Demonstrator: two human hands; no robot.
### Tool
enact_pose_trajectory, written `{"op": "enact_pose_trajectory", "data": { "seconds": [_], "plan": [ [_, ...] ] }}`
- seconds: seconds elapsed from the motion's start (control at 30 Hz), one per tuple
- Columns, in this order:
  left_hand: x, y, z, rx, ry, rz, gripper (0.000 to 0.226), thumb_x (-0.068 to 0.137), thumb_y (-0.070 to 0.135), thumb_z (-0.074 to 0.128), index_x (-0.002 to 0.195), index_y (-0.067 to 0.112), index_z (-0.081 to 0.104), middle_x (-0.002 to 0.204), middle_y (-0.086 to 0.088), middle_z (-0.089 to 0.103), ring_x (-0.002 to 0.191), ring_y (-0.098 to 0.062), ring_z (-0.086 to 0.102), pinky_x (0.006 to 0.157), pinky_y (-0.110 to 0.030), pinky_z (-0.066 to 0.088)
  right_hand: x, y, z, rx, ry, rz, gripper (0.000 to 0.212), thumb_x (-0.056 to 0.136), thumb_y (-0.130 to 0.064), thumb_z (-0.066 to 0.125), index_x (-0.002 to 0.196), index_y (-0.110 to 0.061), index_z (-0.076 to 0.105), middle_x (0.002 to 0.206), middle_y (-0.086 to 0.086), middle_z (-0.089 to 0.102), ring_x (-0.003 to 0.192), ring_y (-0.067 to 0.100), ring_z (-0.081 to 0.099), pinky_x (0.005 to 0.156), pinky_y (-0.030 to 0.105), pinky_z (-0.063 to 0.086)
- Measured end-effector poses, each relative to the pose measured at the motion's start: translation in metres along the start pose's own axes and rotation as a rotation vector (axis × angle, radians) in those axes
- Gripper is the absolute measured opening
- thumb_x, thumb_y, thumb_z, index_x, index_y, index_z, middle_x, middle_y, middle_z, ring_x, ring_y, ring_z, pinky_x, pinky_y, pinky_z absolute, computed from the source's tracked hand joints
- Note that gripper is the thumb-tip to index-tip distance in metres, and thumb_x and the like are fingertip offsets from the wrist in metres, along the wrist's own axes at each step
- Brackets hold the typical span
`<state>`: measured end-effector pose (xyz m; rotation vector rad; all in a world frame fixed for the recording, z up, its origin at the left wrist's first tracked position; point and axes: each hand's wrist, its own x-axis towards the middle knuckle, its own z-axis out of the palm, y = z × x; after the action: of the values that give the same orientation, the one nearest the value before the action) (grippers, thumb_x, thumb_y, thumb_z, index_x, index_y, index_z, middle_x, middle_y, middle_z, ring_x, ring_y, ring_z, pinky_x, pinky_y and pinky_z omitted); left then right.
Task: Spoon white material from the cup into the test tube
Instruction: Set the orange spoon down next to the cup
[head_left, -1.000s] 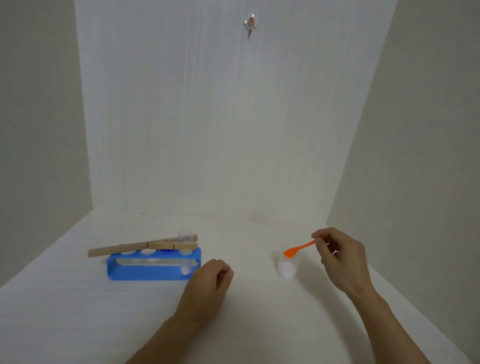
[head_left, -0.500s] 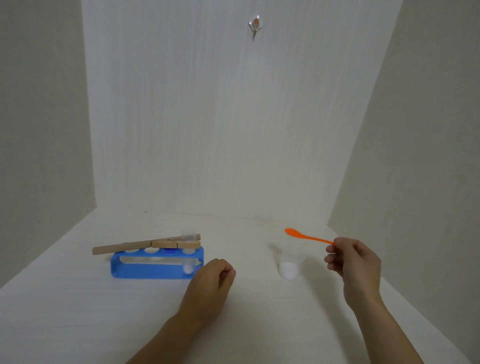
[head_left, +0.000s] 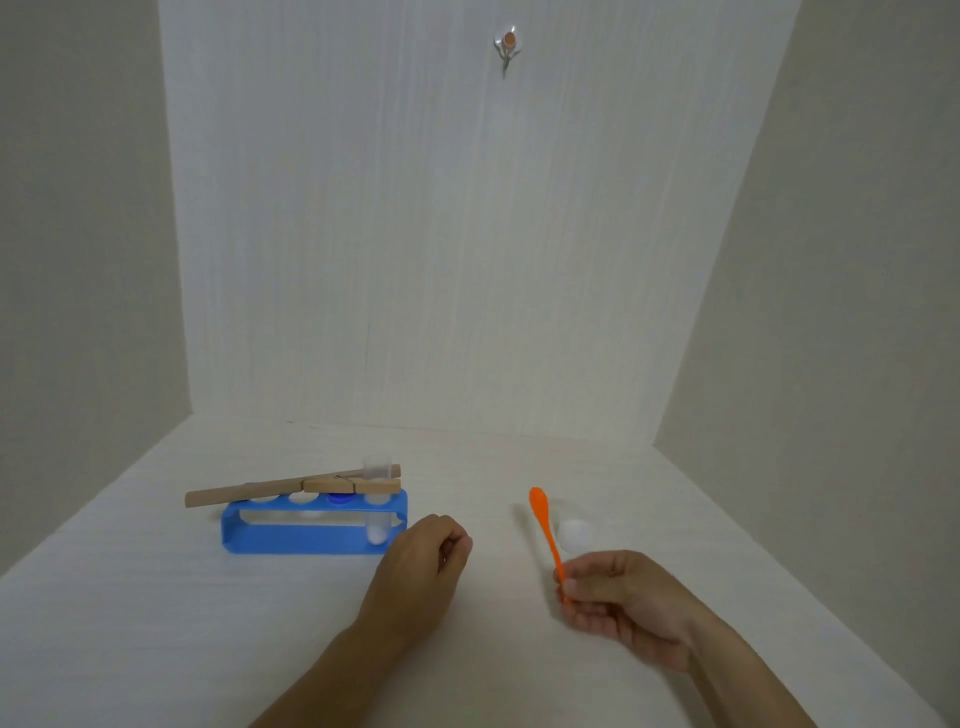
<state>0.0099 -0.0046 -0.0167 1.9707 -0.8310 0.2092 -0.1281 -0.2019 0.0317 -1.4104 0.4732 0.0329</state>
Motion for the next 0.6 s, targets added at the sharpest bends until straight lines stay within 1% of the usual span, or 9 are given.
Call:
{"op": "enact_pose_trajectory", "data": {
  "seconds": [0.07,0.17,0.27,0.47,0.6],
  "plan": [
    [0.0,0.0,0.0,0.001,0.002,0.004,0.015,0.091,0.023,0.052,0.076,0.023,0.055,0.067,0.01,0.052,0.062,-0.009,0.048,0.057,-0.018,0.041,-0.001,0.001,0.002,-0.091,0.016,0.034,0.015,0.073,0.012,0.073,0.086,0.007,0.072,0.072,0.02,0.071,0.059,0.025,0.071,0.058,0.032,0.062],
    [-0.001,0.001,0.0,0.005,0.0,0.015,0.015,0.091,0.023,0.052,0.076,0.024,0.054,0.066,0.01,0.051,0.062,-0.009,0.048,0.057,-0.018,0.04,-0.001,0.0,0.003,-0.199,0.026,0.074,0.01,0.073,0.011,0.076,0.08,0.004,0.074,0.075,0.022,0.072,0.063,0.027,0.073,0.057,0.032,0.061],
    [-0.001,0.002,0.0,0.014,-0.001,0.019,0.015,0.091,0.022,0.052,0.077,0.022,0.054,0.067,0.01,0.051,0.063,-0.009,0.048,0.058,-0.019,0.041,0.002,-0.001,0.005,-0.249,0.032,0.099,0.007,0.072,0.007,0.079,0.072,0.001,0.077,0.076,0.023,0.074,0.064,0.027,0.073,0.057,0.031,0.06],
    [-0.001,0.003,0.0,0.037,-0.007,0.032,0.015,0.091,0.022,0.051,0.076,0.023,0.054,0.066,0.012,0.05,0.063,-0.008,0.048,0.057,-0.015,0.039,0.009,-0.003,0.007,-0.302,0.007,0.124,0.006,0.076,0.002,0.077,0.071,-0.001,0.078,0.076,0.02,0.076,0.066,0.026,0.075,0.059,0.03,0.06],
    [-0.001,0.003,0.0,0.05,-0.018,0.032,0.014,0.091,0.023,0.051,0.077,0.025,0.053,0.068,0.013,0.05,0.064,-0.008,0.048,0.058,-0.014,0.04,0.013,-0.005,0.011,-0.336,-0.023,0.154,0.01,0.08,-0.003,0.076,0.07,-0.003,0.078,0.076,0.017,0.076,0.067,0.025,0.076,0.058,0.029,0.06]
  ]
}}
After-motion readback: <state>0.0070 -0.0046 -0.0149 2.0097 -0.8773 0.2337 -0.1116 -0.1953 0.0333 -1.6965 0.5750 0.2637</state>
